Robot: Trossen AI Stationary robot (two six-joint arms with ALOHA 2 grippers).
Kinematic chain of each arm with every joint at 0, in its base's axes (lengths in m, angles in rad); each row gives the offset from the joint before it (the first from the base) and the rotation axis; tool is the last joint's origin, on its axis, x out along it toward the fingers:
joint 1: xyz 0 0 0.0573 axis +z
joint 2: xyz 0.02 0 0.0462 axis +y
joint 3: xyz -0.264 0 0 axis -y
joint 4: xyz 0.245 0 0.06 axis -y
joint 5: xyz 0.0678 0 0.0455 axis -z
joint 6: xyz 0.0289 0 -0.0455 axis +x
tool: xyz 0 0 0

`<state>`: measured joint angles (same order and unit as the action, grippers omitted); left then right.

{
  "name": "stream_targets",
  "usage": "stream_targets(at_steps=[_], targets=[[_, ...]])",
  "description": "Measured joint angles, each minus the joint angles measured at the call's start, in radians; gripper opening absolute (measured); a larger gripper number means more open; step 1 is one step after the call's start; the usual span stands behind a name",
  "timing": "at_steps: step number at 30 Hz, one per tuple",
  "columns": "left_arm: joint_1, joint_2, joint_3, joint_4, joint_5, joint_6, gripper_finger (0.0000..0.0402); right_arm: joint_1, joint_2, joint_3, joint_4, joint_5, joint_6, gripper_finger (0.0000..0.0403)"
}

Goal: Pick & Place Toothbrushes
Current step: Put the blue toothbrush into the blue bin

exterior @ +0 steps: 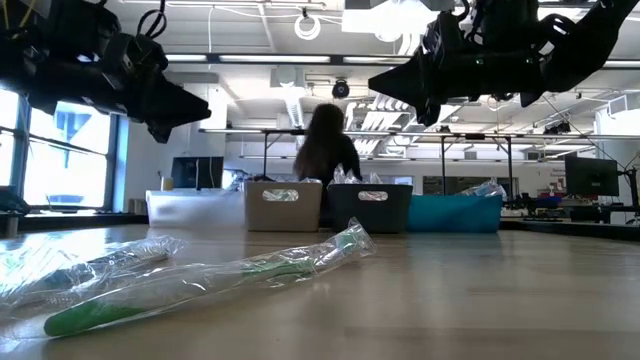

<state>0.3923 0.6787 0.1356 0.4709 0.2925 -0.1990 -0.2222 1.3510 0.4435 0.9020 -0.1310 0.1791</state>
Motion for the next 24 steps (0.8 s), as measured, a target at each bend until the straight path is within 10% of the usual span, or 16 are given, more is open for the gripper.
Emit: stream_targets(at_steps=[11, 24], targets=[[-0.131, -0.002, 0.086, 0.006, 0.028, -0.172, 0.0097, 0.0, 0.0, 0.0, -0.003, -0.01, 0.0, 0.0003], [-0.481, 0.0, 0.162, -0.184, -0.386, -0.236, 0.0085, -0.109, -0.108, 0.0, -0.11, -0.157, -0.026, 0.0003]])
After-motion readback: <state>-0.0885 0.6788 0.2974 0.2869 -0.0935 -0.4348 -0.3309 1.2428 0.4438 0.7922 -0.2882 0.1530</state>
